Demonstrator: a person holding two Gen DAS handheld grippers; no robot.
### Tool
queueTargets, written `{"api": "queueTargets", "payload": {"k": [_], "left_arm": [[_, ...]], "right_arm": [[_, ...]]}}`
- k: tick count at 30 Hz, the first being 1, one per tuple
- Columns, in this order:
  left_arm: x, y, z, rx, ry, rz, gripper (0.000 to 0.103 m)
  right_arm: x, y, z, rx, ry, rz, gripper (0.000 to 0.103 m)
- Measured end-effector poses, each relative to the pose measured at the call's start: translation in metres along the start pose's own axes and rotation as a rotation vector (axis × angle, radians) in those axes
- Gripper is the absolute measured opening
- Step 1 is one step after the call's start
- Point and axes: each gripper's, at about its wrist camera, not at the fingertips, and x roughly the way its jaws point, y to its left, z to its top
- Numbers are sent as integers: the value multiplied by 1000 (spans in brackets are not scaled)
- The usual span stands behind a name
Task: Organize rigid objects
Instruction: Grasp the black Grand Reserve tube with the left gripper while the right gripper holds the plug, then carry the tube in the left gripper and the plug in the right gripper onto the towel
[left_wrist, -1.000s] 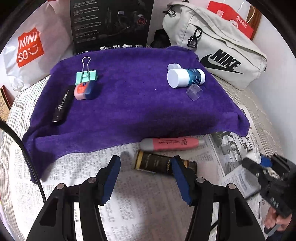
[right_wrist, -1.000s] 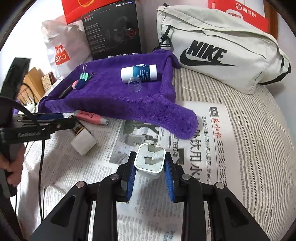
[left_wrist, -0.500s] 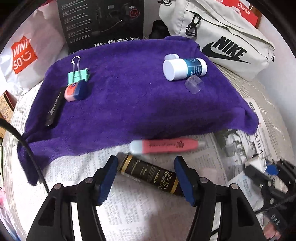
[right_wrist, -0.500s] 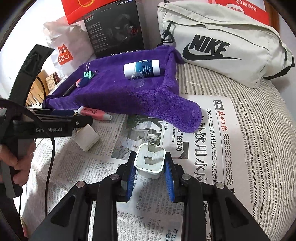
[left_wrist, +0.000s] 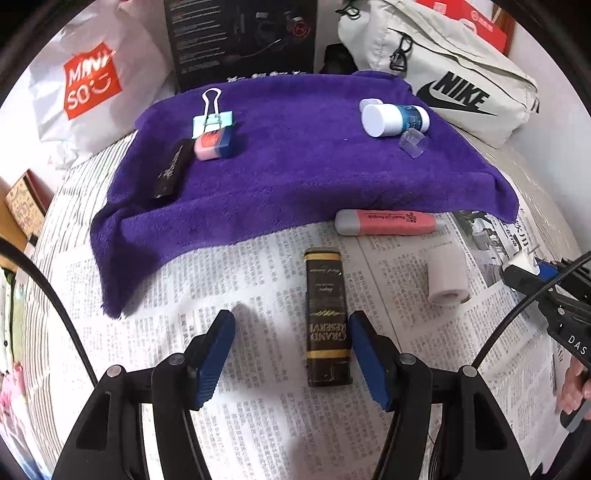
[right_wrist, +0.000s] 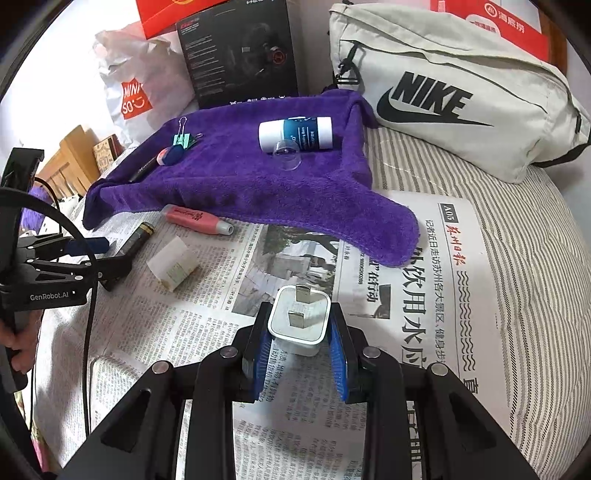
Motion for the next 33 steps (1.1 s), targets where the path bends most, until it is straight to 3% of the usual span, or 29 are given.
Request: {"api": "queueTargets", "payload": {"k": [2, 3, 4, 6, 20, 33], "left_arm": [[1, -4, 1, 22, -15, -3, 60], [1, -7, 2, 32, -23, -5, 51], [0, -9, 3, 46, -34, -13, 35], [0, -14, 5, 68, -37, -33, 23], [-1, -17, -2, 93, -123, -30, 23], [-1, -12, 2, 79, -96, -64, 22]], "right_arm": [[0, 2, 0, -5, 2, 0, 29], [1, 2, 1, -6, 4, 1, 29], [1, 3, 1, -8, 5, 1, 29], [1, 4, 1, -12, 6, 0, 29], [4, 9, 1, -40, -2, -29, 29], [6, 12, 5, -54, 22, -37, 29]]}}
